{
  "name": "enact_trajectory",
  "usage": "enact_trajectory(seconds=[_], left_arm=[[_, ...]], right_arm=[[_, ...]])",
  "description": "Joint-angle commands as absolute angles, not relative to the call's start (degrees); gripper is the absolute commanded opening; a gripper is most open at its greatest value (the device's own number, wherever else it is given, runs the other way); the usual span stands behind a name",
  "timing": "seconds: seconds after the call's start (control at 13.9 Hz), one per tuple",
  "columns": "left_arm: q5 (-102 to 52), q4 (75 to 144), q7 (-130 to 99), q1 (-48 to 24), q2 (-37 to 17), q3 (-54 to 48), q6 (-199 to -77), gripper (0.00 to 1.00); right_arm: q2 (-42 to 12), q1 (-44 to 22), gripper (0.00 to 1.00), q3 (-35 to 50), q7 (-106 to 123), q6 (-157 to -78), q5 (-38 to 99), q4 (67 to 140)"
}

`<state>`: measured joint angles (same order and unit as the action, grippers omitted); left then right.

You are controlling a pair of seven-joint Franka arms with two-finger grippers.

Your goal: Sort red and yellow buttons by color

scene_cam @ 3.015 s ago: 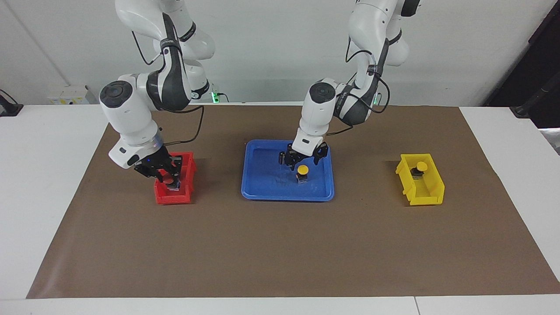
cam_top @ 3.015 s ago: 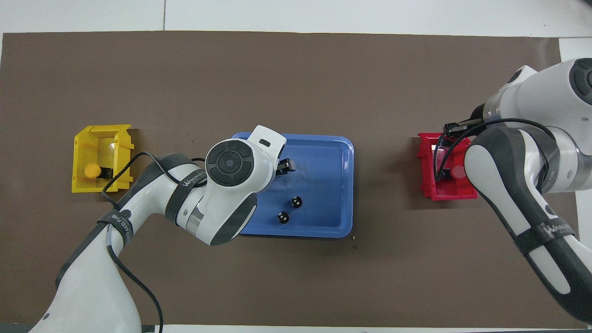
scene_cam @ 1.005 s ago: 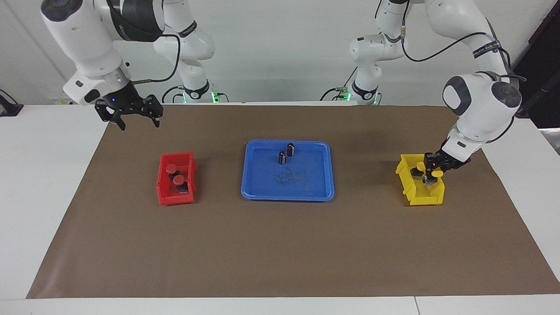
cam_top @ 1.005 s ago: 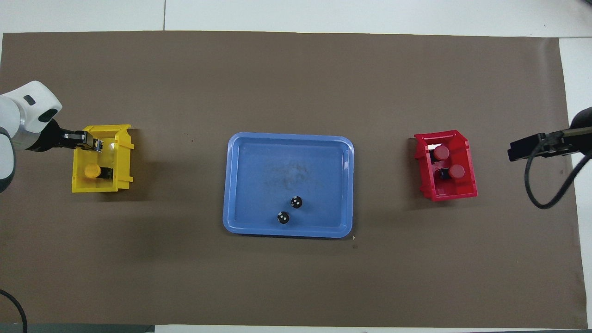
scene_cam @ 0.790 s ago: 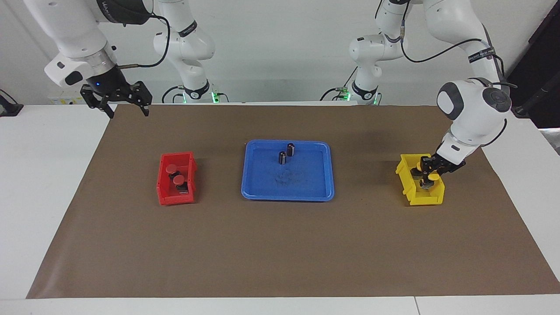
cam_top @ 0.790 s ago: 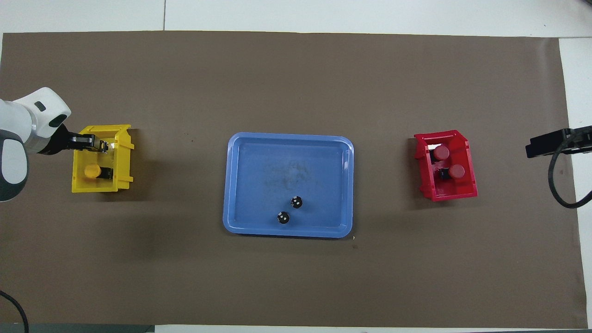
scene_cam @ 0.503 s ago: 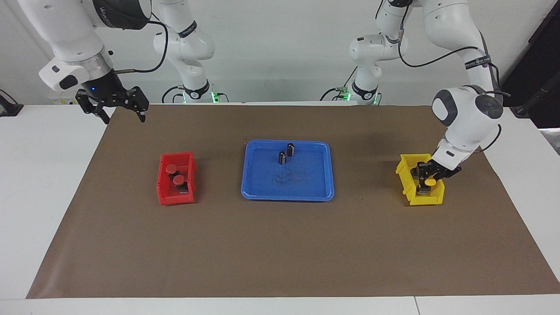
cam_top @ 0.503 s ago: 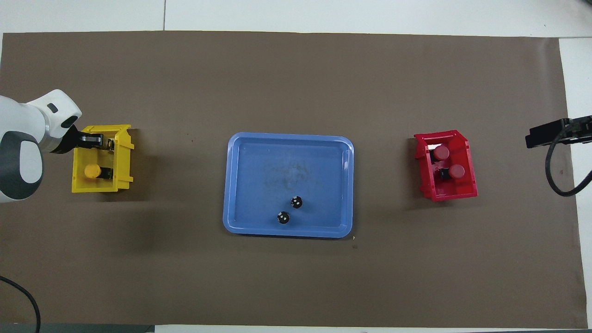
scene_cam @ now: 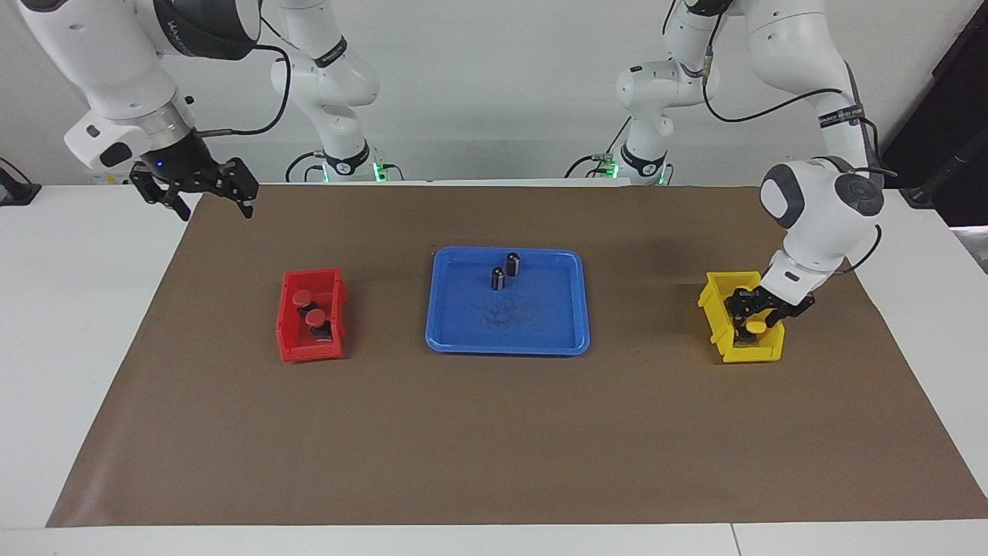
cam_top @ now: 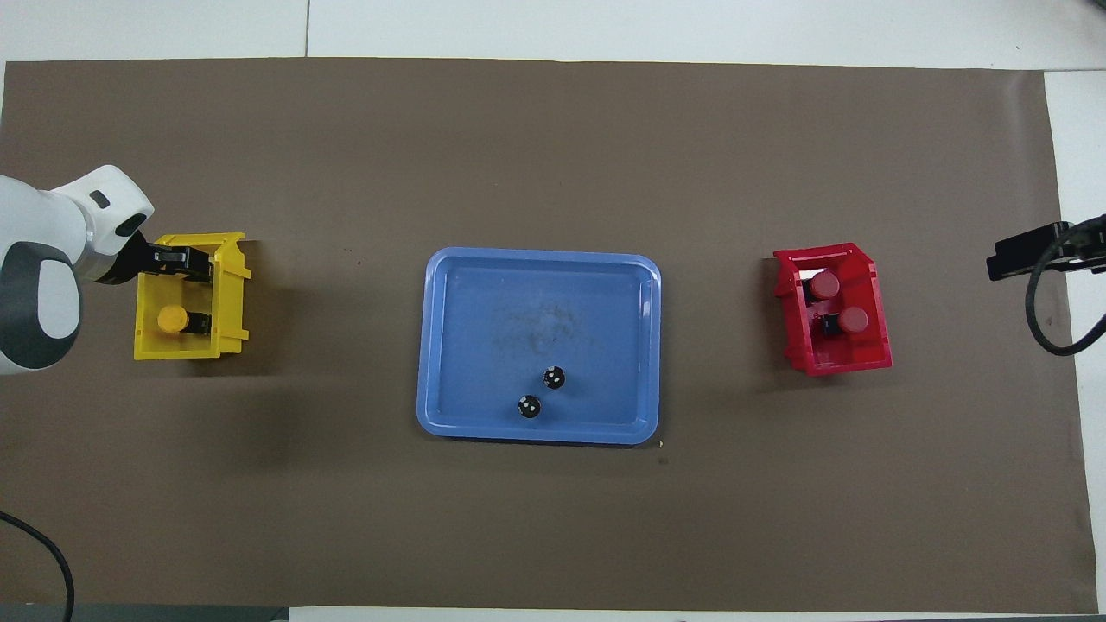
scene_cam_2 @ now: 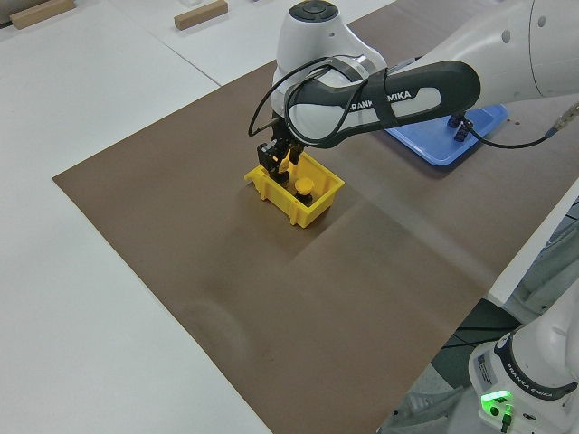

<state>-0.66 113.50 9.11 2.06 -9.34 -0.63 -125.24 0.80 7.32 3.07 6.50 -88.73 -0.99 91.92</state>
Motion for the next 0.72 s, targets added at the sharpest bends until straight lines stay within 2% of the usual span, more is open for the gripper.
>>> enact_trajectory(seconds=[0.0,0.07,0.36,0.65], left_arm=[[-0.70,105.06,9.49,2.11,-7.91,-0.97,-112.46,1.00],[-0.70,102.51,9.49,2.11,-7.13,-1.14,-108.06,1.00],[-0.88,98.98,9.23,0.80,2.97,-2.46,-96.89,1.00],[-0.88,90.62,9.49,0.79,4.30,-3.34,-85.26,1.00]], right_arm=[[0.44,8.26,1.00,3.69,6.77,-88.24,-0.70,90.97],[0.35,8.26,1.00,3.69,6.77,-88.33,-0.70,90.88],[0.35,8.17,1.00,3.78,6.59,-88.51,-0.62,90.79],[0.35,8.26,1.00,3.78,6.59,-88.07,-0.44,90.79]])
